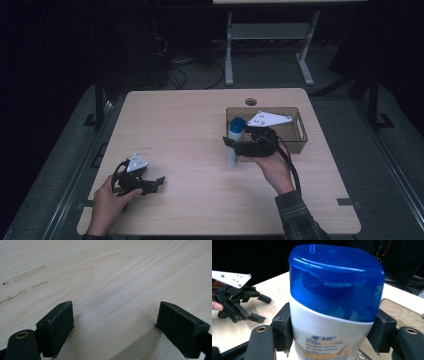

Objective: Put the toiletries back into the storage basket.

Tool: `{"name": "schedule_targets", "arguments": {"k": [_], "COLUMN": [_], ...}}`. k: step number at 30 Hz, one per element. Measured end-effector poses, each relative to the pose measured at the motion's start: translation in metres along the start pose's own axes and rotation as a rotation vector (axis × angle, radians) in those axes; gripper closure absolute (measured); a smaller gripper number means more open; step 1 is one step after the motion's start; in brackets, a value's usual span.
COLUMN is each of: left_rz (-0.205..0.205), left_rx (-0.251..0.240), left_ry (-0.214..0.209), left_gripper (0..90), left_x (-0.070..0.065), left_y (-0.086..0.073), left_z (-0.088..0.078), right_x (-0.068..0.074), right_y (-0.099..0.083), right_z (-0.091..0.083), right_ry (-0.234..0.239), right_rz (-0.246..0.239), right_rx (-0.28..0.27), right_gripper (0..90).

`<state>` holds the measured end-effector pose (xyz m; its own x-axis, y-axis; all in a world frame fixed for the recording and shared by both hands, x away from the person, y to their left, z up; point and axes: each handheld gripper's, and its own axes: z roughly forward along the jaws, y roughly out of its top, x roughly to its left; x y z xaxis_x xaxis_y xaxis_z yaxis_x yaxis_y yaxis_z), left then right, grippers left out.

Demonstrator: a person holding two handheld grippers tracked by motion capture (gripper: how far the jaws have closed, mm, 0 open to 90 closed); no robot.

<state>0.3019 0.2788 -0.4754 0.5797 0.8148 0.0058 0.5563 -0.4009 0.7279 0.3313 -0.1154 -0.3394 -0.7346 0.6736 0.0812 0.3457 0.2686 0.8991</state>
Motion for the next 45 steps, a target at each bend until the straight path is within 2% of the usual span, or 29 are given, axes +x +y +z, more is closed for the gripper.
{"name": "schedule_targets", "arguments": {"k": [13, 23, 30, 41, 45], "left_rz": [0.001, 0.000, 0.002, 0.003, 0.004], "left_rx": [0.001, 0.001, 0.003, 0.003, 0.004], "left_ry": [0.000, 0.000, -0.001, -0.001, 0.000], "left_gripper": [12.7, 12.7, 12.7, 12.7, 12.7], "left_x": [0.000, 0.000, 0.000, 0.000, 0.000], "left_y": [0.000, 0.000, 0.000, 0.000, 0.000], "left_z": [0.000, 0.000, 0.000, 0.000, 0.000], "right_x": [-0.010, -0.018, -0.026, -0.040, -0.047], "right_y": [0.021, 0.028, 0.033, 0.031, 0.029], "right_z": [0.004, 0.007, 0.012, 0.020, 0.024], "right_ry": [-0.033, -0.058, -0.120, -0.172, -0.194], "right_rz": [-0.018, -0.015, -0.018, -0.004, 0.015], "right_rx": [-0.019, -0.029, -0.034, -0.038, -0.050], "right_gripper": [32.9, 32.9, 32.9, 32.9, 32.9]}}
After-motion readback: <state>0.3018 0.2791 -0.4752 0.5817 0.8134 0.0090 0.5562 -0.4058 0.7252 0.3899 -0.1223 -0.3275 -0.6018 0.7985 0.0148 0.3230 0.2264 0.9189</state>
